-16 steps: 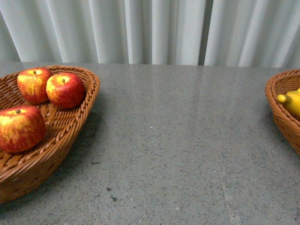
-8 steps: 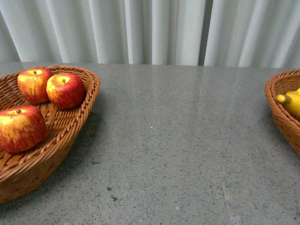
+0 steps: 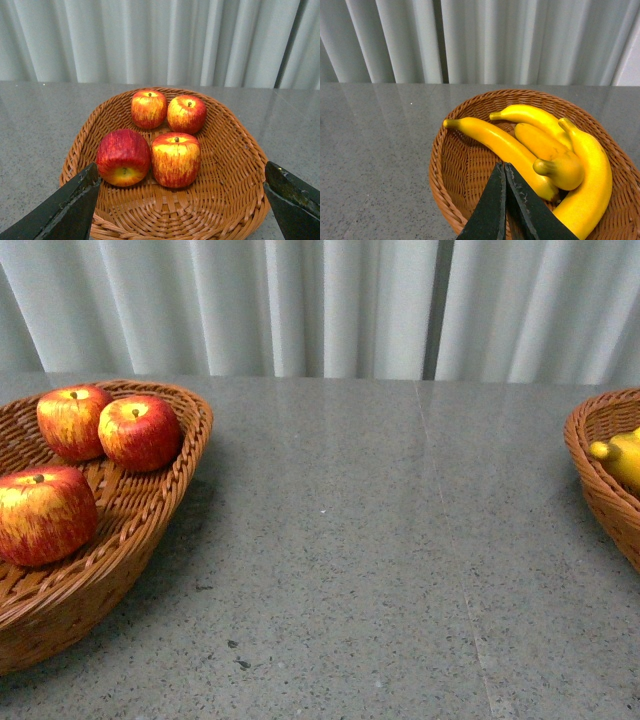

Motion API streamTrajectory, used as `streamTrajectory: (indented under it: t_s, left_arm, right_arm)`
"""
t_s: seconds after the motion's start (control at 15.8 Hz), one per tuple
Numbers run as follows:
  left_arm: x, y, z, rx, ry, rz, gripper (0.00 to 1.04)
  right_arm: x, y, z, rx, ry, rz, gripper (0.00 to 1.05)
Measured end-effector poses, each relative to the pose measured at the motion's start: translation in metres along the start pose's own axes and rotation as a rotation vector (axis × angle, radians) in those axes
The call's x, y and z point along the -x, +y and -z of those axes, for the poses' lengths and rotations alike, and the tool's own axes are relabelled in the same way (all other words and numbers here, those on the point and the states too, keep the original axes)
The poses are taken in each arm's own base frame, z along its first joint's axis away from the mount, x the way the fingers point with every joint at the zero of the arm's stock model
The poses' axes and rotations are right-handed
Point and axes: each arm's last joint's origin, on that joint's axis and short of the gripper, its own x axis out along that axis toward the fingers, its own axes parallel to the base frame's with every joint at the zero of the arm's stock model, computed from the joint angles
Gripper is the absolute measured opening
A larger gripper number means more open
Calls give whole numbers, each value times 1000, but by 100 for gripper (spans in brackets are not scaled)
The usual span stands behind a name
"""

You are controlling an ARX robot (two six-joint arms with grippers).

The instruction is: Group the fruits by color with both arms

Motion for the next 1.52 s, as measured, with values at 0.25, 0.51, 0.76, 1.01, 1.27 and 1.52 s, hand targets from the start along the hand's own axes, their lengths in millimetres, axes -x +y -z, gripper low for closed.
streamTrajectory:
  t_s: [0.25,0.51,0.76,1.01,1.27,1.52]
  left_arm:
    - [0,0,0,0,0,0,98]
    - [0,0,0,0,0,0,98]
    - [0,0,0,0,0,0,98]
    - [0,0,0,0,0,0,98]
    - [0,0,0,0,0,0,98]
    - [0,0,0,0,0,0,98]
  right_arm:
    - [7,0,11,0,-20,-2,2]
    - [7,0,17,0,-20,-2,2]
    - [8,0,25,1,-29,0,2]
    - [8,0,25,1,-29,0,2]
    - [8,0,25,1,-29,0,37]
    - [8,0,25,1,-29,0,87]
